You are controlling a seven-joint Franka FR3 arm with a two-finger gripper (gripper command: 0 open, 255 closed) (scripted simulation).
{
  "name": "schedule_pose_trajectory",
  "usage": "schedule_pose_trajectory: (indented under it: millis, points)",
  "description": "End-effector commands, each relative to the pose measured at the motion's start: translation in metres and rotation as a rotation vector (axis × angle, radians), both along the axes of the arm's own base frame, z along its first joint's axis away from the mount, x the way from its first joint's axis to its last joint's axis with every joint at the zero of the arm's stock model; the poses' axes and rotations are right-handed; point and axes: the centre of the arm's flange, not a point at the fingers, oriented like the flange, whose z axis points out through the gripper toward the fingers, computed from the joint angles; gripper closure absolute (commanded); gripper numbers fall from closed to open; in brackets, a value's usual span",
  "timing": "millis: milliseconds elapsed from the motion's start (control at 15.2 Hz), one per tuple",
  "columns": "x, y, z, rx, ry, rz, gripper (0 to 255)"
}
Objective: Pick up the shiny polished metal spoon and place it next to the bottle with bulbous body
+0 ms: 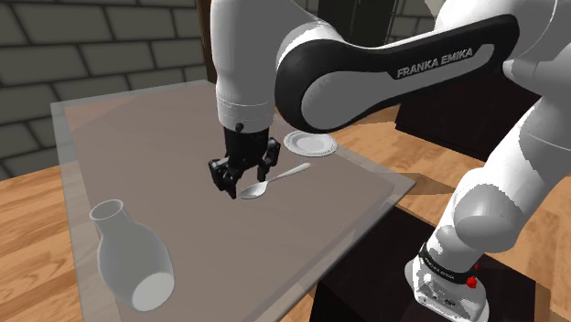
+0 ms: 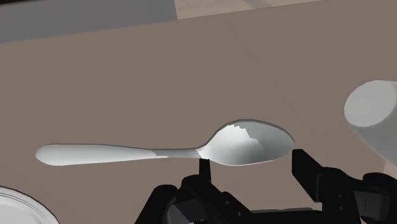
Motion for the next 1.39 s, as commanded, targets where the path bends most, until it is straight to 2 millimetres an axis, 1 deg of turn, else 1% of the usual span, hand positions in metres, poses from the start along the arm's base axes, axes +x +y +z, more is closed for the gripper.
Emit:
schedule_pose_trajectory:
  millis: [0,1320]
  points:
    - [0.000,0.000,-0.012,0.000,0.000,0.000,255]
    - [0.000,0.000,-0.117,0.000,0.000,0.000,255]
